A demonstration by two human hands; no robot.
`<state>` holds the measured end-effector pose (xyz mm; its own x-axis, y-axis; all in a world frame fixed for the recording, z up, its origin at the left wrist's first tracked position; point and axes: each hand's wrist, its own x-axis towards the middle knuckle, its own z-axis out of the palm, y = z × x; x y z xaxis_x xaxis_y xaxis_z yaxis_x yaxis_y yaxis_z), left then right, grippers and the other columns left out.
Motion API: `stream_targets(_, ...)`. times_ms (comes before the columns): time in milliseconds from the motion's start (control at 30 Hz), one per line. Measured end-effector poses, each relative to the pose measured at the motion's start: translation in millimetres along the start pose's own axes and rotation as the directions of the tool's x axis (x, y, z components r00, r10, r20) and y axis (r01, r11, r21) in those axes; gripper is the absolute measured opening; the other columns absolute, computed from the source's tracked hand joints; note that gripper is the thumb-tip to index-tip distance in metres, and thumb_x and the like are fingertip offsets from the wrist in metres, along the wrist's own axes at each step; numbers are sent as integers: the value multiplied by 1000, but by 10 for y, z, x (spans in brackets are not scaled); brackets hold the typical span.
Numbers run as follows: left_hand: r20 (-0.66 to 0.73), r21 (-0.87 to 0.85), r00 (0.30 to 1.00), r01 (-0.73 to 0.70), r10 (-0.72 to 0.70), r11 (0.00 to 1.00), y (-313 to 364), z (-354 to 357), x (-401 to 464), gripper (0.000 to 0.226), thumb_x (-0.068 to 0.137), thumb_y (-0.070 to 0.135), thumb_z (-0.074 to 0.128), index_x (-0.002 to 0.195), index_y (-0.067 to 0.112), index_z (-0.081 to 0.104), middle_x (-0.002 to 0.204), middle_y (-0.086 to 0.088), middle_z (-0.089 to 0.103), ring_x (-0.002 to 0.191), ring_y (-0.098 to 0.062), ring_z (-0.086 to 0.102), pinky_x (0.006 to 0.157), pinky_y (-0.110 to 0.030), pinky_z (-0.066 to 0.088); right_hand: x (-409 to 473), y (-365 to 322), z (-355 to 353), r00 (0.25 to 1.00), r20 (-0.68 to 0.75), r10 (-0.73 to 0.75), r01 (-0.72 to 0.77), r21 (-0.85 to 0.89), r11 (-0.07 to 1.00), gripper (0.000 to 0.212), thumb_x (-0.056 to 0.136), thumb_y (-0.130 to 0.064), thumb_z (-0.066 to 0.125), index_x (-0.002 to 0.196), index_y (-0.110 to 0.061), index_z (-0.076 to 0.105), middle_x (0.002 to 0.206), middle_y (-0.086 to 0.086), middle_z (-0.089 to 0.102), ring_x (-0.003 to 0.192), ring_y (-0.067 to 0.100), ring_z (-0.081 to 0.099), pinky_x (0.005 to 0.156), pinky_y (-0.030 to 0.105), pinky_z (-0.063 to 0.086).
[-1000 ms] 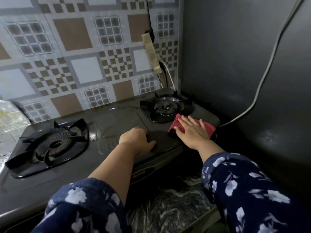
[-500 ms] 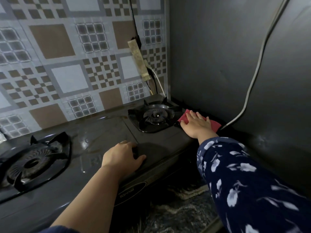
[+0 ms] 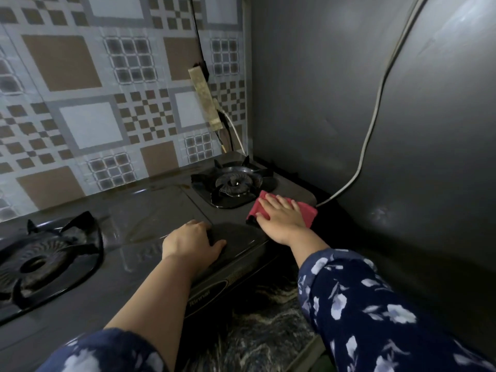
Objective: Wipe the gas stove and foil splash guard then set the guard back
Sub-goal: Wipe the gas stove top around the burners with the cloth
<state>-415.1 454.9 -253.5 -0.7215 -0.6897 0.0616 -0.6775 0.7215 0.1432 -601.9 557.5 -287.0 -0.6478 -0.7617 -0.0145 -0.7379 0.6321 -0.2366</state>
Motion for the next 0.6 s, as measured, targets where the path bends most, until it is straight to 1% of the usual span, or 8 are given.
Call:
stream_targets(67,14,-30,1000,-7,7,1000,-23,-31,13,40,87,49,52,120,27,61,122,1,59,111,-22,58,85,-32,50,-144,-195,55,999,13,-39,39,2,999,58,98,-48,22,152,-32,10,161,-12,1,148,12,-3,120,40,-4)
stream_targets(167,29,-128,1000,2,1,992,-148,-91,14,30,93,31,48,117,21,63,120,-5,61,107,-26,59,75,-31,46,-300,-506,124,994,35,-99,99,-13,995,60,98,-51,22,152,-32,8,161,-13,-1,148,11,-3,119,40,-5)
stream_targets(233,28,-150,999,20,-16,988,-304,-138,-13,29,93,25,47,116,19,64,118,-7,62,105,-28,59,73,-31,46,-367,-712,161,991,39,-127,128,-24,991,60,97,-52,23,152,-33,9,161,-13,-1,148,12,-3,119,41,-4)
stream_targets(300,22,-148,999,44,-41,988,-485,-181,-42,30,92,26,48,116,20,65,118,-8,62,105,-29,60,74,-33,47,-415,-914,196,988,46,-146,148,-32,988,61,97,-53,23,152,-32,10,161,-13,-2,148,12,-3,119,42,-4)
stream_targets(400,7,-148,998,65,-65,987,-721,-221,-89,32,90,27,48,118,20,65,121,-7,62,109,-28,59,79,-33,48,-431,-1259,276,982,92,-163,167,-44,985,64,96,-55,20,153,-29,6,162,-9,-6,149,16,-5,119,45,-3)
stream_targets(500,15,-134,998,56,-54,989,-883,-236,-146,36,89,26,48,122,21,62,127,-6,60,115,-27,57,87,-36,50,-355,-1494,246,969,195,-154,162,-29,986,69,96,-59,17,153,-25,-2,161,-3,-13,148,22,-9,118,49,-4)
stream_targets(533,12,-133,999,54,-53,990,-927,-238,-157,37,88,26,48,122,22,61,127,-5,59,116,-26,56,89,-36,50,-324,-1486,199,960,227,-165,177,-31,984,69,96,-59,18,153,-26,-4,161,-3,-14,148,22,-10,119,48,-4)
stream_targets(600,-2,-119,999,38,-38,992,-993,-242,-167,35,89,26,46,120,21,62,127,-5,59,116,-26,56,89,-36,49,-307,-1367,117,935,242,-259,284,-74,956,66,96,-59,21,152,-33,-2,161,-5,-12,148,17,-11,119,47,-8)
